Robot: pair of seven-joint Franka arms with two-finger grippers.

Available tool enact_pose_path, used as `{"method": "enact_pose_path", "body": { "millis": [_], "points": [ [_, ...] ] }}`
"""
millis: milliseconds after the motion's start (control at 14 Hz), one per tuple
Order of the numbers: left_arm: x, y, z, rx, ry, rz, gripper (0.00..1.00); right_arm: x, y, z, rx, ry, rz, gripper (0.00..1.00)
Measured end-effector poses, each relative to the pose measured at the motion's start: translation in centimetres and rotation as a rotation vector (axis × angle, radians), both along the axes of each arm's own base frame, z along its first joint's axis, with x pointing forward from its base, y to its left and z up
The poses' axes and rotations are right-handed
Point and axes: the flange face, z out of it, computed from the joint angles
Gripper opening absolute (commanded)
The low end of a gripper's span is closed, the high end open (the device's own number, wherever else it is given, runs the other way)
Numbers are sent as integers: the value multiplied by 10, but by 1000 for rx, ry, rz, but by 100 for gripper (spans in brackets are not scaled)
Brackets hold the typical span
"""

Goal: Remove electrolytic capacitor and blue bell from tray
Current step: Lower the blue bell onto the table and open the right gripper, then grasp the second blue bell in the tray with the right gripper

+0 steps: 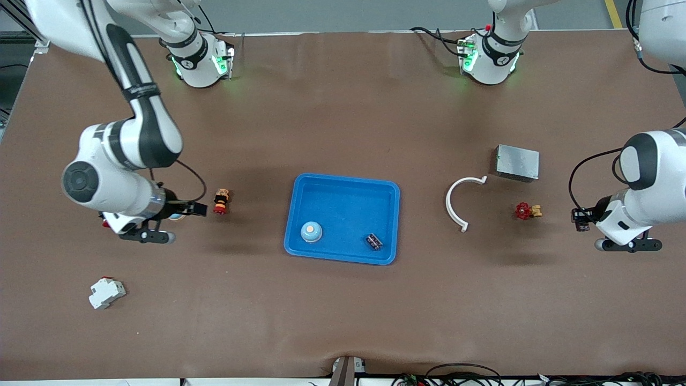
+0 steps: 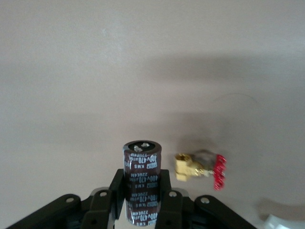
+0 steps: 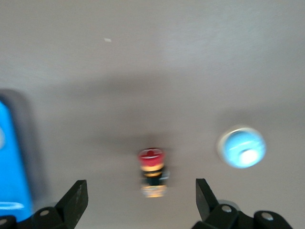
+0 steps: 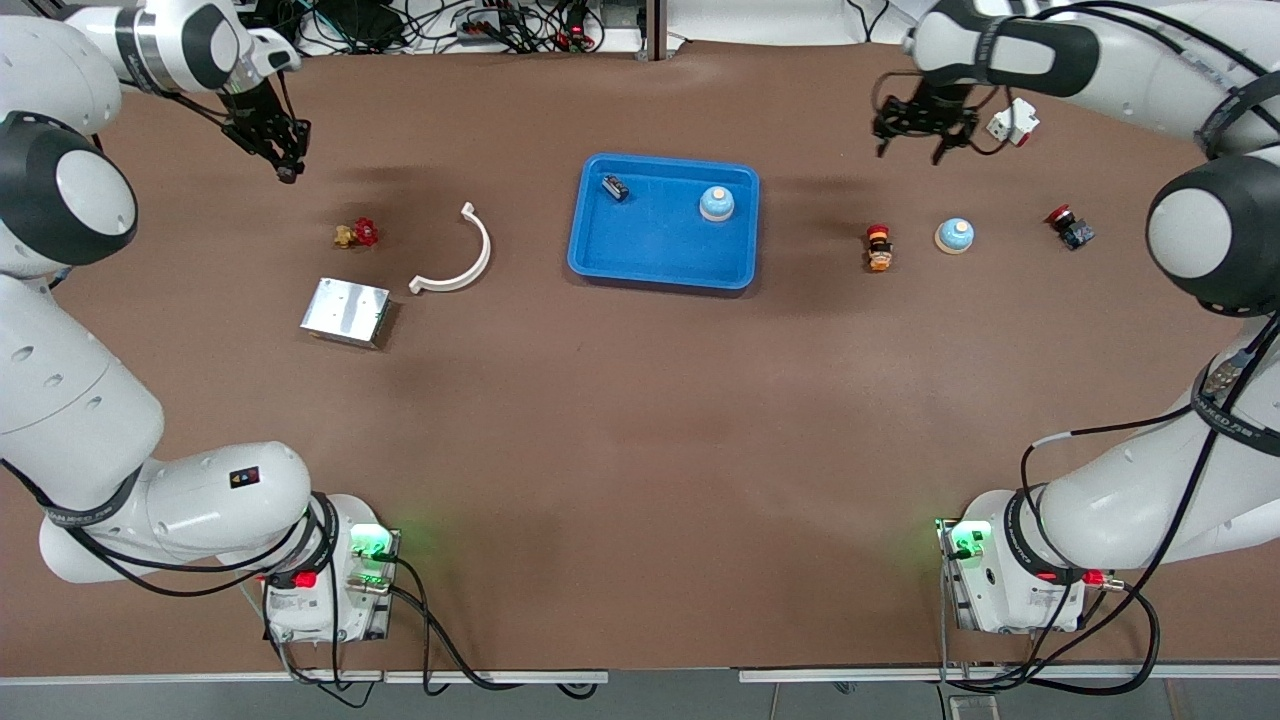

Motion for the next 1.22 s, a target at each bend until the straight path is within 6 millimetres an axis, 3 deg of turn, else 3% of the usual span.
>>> {"method": "enact_pose_path", "body": {
  "millis": [286, 573, 859, 1217],
  "points": [
    [-10, 6, -47, -7, -15, -5, 0, -9, 116, 11, -17, -28, -168, 100],
    [-14, 6, -63, -14, -14, -5, 0, -3, 205, -33, -33, -30, -299, 100],
    [-17, 9, -81, -22, -36, -2, 0, 5, 239, -82, -18, -67, -371, 100],
    [-21, 15, -99, -31, -45, 8, 0, 6, 267, -122, -63, -106, -420, 100]
  ]
}}
